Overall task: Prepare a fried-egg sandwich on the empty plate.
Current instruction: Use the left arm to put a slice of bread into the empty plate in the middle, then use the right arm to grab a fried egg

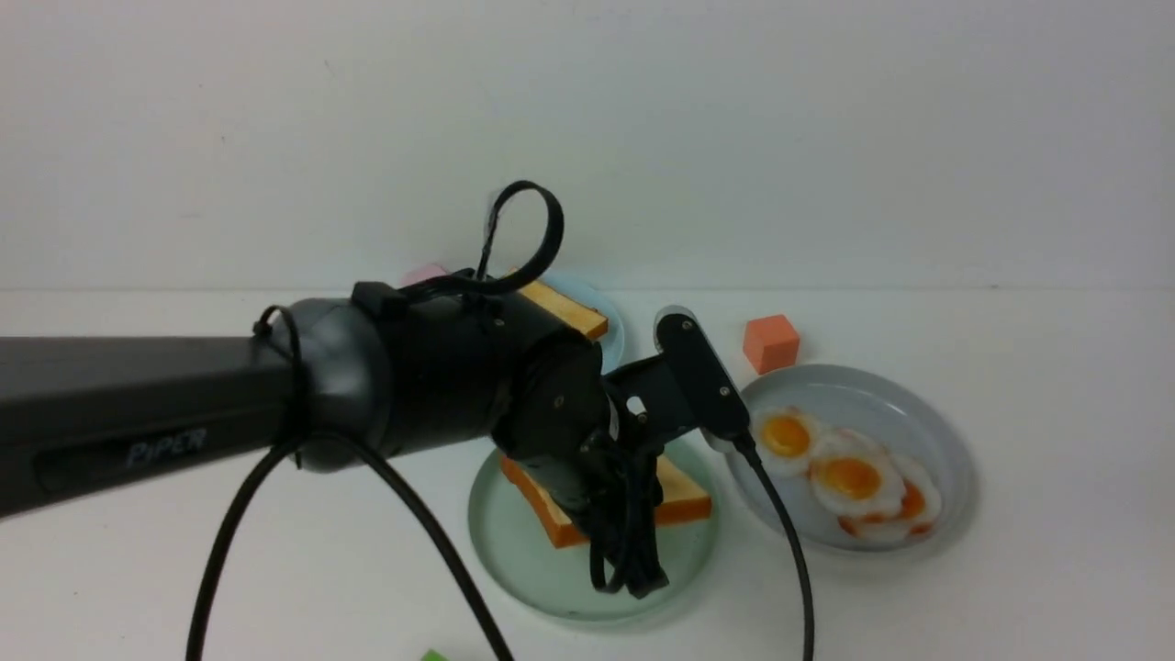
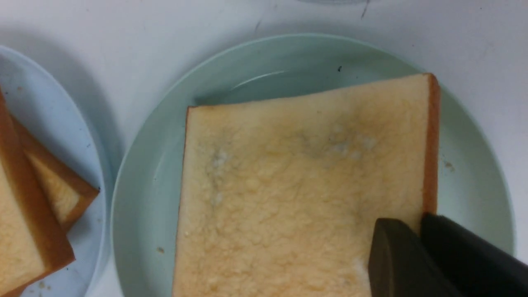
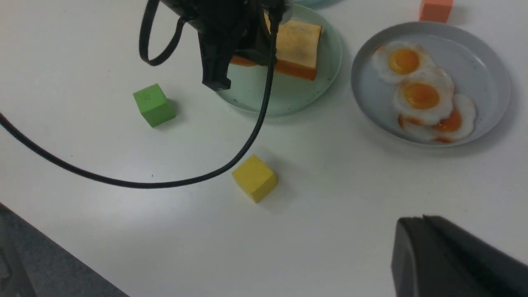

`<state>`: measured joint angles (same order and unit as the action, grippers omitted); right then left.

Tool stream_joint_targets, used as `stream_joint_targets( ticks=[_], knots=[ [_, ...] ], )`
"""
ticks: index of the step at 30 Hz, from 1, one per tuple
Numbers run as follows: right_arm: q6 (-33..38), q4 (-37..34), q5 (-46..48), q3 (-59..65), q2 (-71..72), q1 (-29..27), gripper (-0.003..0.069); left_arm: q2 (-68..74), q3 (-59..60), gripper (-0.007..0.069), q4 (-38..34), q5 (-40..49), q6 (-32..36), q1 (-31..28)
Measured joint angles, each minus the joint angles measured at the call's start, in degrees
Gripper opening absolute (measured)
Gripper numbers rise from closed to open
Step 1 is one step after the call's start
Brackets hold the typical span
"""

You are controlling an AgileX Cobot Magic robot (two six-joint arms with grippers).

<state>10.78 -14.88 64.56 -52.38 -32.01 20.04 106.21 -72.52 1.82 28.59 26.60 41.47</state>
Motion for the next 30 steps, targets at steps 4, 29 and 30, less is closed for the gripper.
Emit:
stream_joint_targets(
  ticks=[4,29,30],
  knots=[
    [0.0,-0.45,0.0,0.0,0.0,0.0,0.0034,0.05,0.0,0.0283,0.0,-0.12,-0.04,0.0],
    [6.94,5.03,-14.12,-13.57,-54.48,0.0,0.0249,-67.74,20.95,-0.0013,-4.92,10.99,-28.16,1.46],
    [6.94,5.03,-14.12,-13.88,-54.48,0.0,0.0256,-69.0,21.47,-0.0013,-4.92,10.89,-28.23,1.46]
  ],
)
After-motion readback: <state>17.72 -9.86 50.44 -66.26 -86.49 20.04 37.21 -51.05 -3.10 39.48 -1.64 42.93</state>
